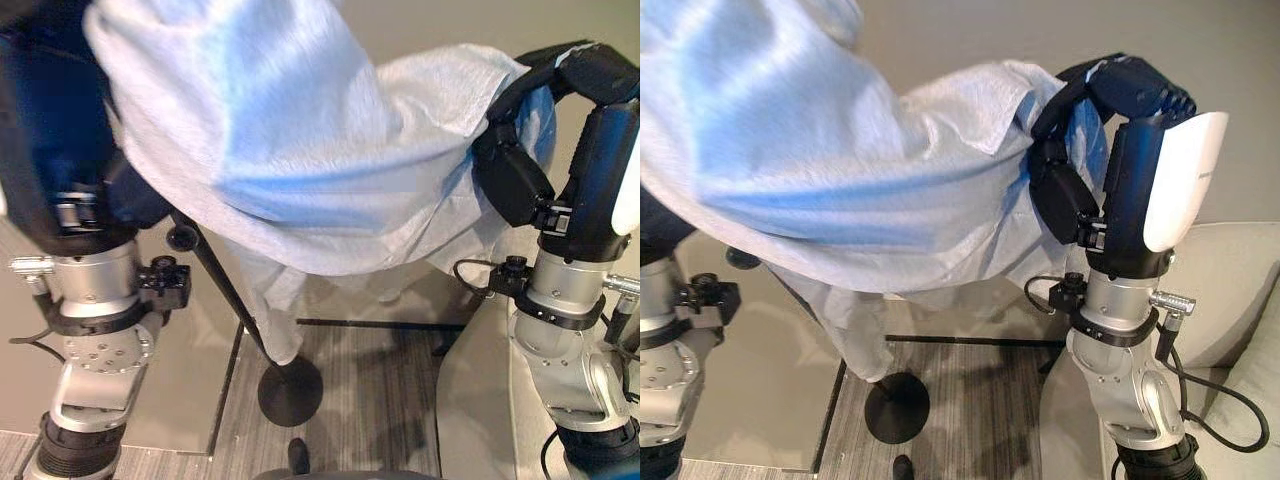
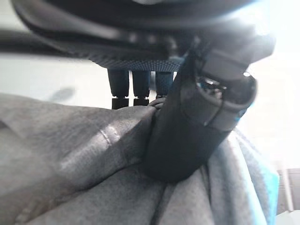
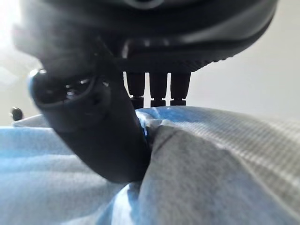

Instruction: Hang the clothes on the sofa on the clothes rack.

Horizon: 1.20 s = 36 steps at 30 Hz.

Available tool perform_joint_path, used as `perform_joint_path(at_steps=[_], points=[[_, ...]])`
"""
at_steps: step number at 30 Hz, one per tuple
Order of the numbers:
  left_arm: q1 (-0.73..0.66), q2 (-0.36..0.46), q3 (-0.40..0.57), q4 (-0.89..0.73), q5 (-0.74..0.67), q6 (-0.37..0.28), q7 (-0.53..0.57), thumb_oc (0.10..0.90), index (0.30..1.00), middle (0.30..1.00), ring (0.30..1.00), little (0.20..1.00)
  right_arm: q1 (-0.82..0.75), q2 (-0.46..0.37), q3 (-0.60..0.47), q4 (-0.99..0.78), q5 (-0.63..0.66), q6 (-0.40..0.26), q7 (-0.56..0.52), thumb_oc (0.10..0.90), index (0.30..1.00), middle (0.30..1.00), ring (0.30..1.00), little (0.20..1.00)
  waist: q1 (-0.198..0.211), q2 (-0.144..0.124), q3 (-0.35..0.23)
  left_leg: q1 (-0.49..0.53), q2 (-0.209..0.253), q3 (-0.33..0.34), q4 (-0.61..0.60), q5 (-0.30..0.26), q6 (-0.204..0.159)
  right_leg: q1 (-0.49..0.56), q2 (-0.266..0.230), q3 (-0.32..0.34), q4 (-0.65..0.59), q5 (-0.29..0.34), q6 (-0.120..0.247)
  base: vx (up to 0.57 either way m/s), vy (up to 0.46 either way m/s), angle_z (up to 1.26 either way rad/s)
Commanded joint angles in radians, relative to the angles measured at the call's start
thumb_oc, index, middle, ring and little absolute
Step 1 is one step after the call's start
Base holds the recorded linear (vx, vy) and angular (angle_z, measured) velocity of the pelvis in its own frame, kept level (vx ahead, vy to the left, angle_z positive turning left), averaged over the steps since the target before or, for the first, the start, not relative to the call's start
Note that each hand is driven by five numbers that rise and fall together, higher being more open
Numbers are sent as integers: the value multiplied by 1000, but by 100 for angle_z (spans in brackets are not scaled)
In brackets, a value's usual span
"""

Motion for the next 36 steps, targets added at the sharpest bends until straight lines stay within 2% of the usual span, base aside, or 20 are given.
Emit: perform_joint_path(at_steps=[1,6,9,10,14,15,20,22,24,27,31,35,36], points=[[-61,54,84,-37,-26,-70,58,400,300,300,300,300,-95,-19,-58,-124,-18,-34,-35,400,300,300,300,300,9,-10,-91,46,137,-1,4,-43,-81,-87,-20,-25,42,55,54,8,-56,19],[-29,69,137,-31,-27,-56,78,400,300,300,300,300,-110,-20,-66,-140,2,-31,-20,400,300,300,300,300,28,10,-88,49,142,-28,6,-20,-84,-74,-10,-56,77,32,39,-26,-25,15],[-12,81,187,20,20,-30,129,400,300,300,300,300,-130,-31,-49,-135,36,-40,11,400,300,300,300,300,56,11,-98,57,140,-50,7,-24,-91,-53,-6,-79,81,12,33,27,-17,23],[-10,82,188,20,24,-30,134,400,300,300,300,300,-132,-31,-47,-135,38,-40,12,400,300,300,300,300,52,11,-95,54,140,-50,8,-16,-90,-55,-6,-82,81,18,32,30,-10,17],[44,120,281,108,129,45,211,400,300,300,300,300,-169,-60,-4,-103,104,-60,66,400,300,300,300,300,92,0,-102,55,134,-74,7,-18,-97,-33,-4,-104,70,7,30,25,-11,22],[60,176,327,186,246,97,260,400,300,300,300,300,-212,-76,46,-57,164,-80,98,400,300,300,300,300,113,-6,-102,50,130,-86,7,-16,-99,-27,-5,-114,62,6,31,58,-11,27],[83,227,363,354,343,167,286,400,300,300,300,300,-343,-96,138,86,269,-82,149,400,300,300,300,300,148,-27,-103,33,125,-107,6,-17,-104,-23,-5,-135,46,6,31,21,-11,21],[75,241,354,399,363,176,282,400,300,300,300,300,-387,-98,160,133,285,-82,153,400,300,300,300,300,150,-31,-102,28,125,-107,6,-17,-105,-25,-5,-136,42,8,32,21,-5,15],[48,266,301,500,385,193,253,400,300,300,300,300,-471,-103,193,251,319,-66,150,400,300,300,300,300,159,-43,-101,17,126,-110,5,-17,-106,-30,-4,-138,32,13,33,27,-2,5],[-20,301,234,573,406,202,228,400,300,300,300,300,-532,-128,187,342,310,-48,127,400,300,300,300,300,160,-55,-96,0,126,-115,5,-15,-109,-39,-2,-141,28,18,33,17,-3,8],[-127,339,134,667,447,220,209,400,300,300,300,300,-537,-182,112,367,218,-5,79,400,300,300,300,300,144,-58,-100,-28,120,-124,4,-20,-112,-53,-6,-158,21,22,35,39,29,14],[-176,340,104,705,461,239,222,400,300,300,300,300,-502,-223,35,344,95,50,25,400,300,300,300,300,127,-54,-104,-39,114,-124,4,-25,-113,-59,-13,-164,22,22,38,60,31,12],[-182,326,107,700,470,242,234,400,300,300,300,300,-479,-229,-7,312,52,63,-4,400,300,300,300,300,110,-50,-106,-37,113,-118,4,-31,-113,-62,-15,-162,21,24,39,67,25,1]])
